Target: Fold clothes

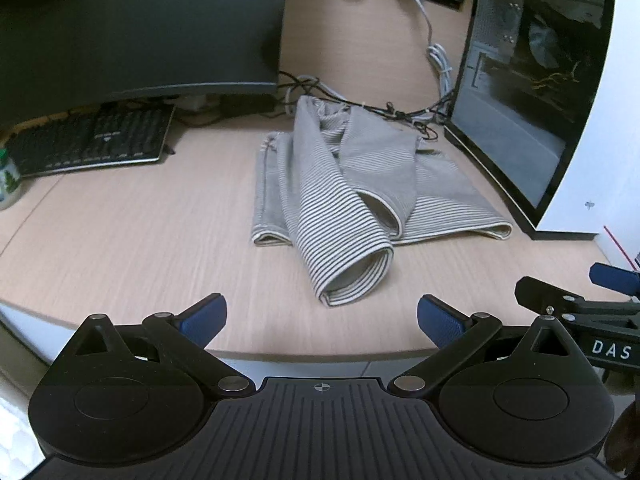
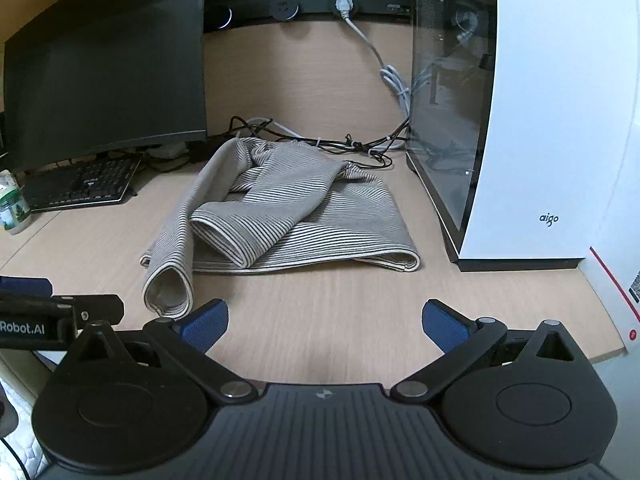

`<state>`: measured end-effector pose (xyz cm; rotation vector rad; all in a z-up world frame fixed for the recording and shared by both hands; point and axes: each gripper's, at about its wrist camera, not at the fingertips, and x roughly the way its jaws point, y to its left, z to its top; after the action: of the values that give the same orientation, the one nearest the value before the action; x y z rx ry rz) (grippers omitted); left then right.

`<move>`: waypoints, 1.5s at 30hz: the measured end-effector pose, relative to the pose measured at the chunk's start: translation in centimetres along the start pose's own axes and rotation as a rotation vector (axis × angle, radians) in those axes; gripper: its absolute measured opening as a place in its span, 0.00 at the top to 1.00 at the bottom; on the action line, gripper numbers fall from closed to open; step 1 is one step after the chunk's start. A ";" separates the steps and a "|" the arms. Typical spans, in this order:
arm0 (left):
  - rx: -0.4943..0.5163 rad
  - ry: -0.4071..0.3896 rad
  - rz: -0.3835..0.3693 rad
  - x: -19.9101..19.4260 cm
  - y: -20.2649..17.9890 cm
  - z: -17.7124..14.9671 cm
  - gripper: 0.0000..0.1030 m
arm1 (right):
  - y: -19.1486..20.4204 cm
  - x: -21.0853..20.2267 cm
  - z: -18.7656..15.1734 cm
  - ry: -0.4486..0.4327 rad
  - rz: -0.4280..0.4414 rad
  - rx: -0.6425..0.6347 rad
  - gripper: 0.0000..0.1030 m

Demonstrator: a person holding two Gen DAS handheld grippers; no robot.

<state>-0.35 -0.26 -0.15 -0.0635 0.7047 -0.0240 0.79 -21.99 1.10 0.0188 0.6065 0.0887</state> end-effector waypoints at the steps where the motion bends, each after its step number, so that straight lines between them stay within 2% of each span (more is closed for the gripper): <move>1: 0.001 -0.002 0.002 -0.1 -0.1 -0.1 0.00 | 0.0 0.0 0.0 -0.001 0.001 0.000 0.00; 9: -0.013 0.011 -0.002 -0.6 0.3 -0.6 0.00 | 0.1 -0.4 -0.2 -0.012 0.004 -0.020 0.00; 15: -0.027 0.018 0.005 -0.7 0.3 -0.8 0.00 | 0.2 -0.4 -0.1 0.016 0.017 -0.015 0.00; 45: -0.011 0.041 -0.011 0.0 -0.1 -0.6 0.00 | -0.4 0.3 -0.3 0.046 0.021 0.012 0.00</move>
<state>-0.78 -0.38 -0.58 -0.0774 0.7458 -0.0321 0.85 -22.36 0.68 0.0345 0.6525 0.1057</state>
